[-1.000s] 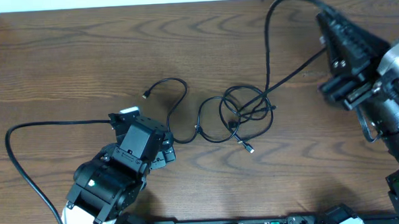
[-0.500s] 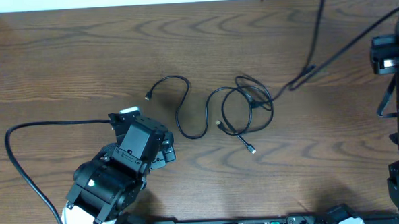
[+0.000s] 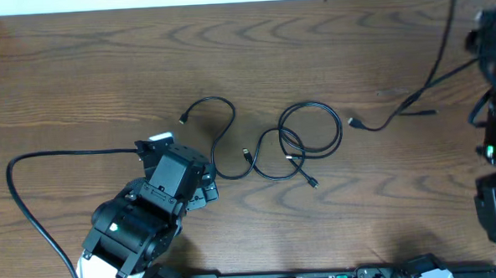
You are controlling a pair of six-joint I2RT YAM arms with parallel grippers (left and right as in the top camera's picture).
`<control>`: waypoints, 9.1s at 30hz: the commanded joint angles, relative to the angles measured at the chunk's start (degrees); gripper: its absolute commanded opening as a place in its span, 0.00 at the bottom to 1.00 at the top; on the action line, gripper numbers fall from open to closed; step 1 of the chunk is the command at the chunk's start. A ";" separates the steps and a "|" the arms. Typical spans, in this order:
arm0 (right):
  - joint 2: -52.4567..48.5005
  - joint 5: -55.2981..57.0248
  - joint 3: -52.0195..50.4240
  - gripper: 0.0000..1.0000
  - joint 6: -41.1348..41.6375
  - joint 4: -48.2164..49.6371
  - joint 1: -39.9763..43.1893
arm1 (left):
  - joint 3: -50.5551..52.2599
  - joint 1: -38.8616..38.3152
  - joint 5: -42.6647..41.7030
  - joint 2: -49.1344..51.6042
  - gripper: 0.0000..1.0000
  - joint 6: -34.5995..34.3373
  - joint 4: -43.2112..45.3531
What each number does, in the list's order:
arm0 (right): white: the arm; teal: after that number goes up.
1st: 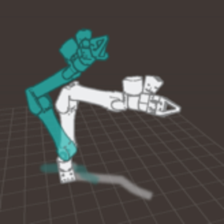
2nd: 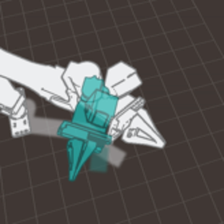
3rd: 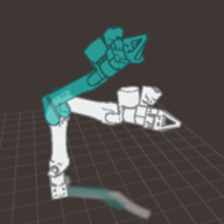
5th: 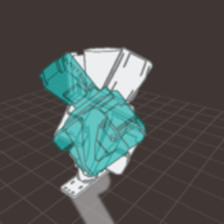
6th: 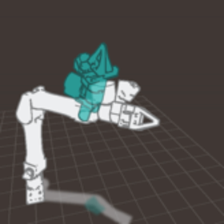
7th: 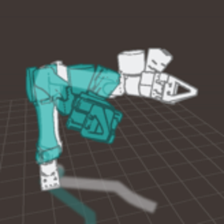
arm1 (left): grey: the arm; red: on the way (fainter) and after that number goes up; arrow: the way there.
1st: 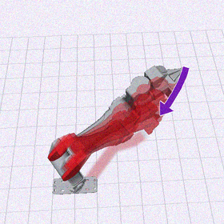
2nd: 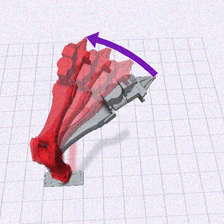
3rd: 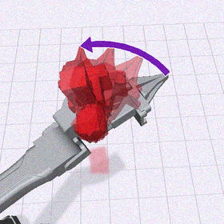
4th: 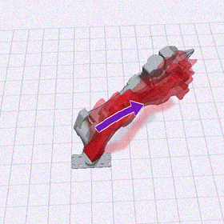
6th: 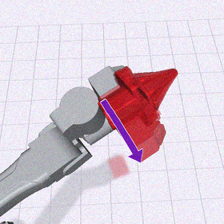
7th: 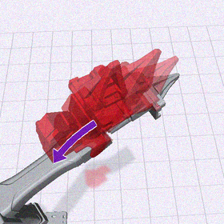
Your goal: Untangle cables
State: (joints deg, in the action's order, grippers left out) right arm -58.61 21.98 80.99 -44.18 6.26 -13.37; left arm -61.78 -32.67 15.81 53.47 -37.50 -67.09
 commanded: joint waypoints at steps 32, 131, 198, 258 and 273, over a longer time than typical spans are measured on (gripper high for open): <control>-14.45 -6.47 0.79 0.01 47.60 -28.24 57.02 | -1.46 0.35 1.42 0.00 0.97 -0.11 -0.17; -54.88 -59.95 0.15 0.99 49.00 -41.86 4.63 | -1.46 0.35 1.42 0.00 0.97 -0.11 -0.17; -9.29 -1.62 0.55 0.01 43.58 -2.89 -9.05 | -1.46 0.35 1.42 0.02 0.97 -0.11 -0.17; -41.66 -21.88 0.52 0.99 44.87 -38.27 24.68 | -1.46 0.35 1.42 0.02 0.97 -0.11 -0.17; -41.68 -53.29 0.31 0.99 38.99 -44.52 20.85 | -1.46 0.35 1.42 0.02 0.97 -0.11 -0.17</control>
State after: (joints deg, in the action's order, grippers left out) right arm -99.92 -25.30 81.25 -3.86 -36.95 9.13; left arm -61.78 -32.67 15.81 53.47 -37.50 -67.07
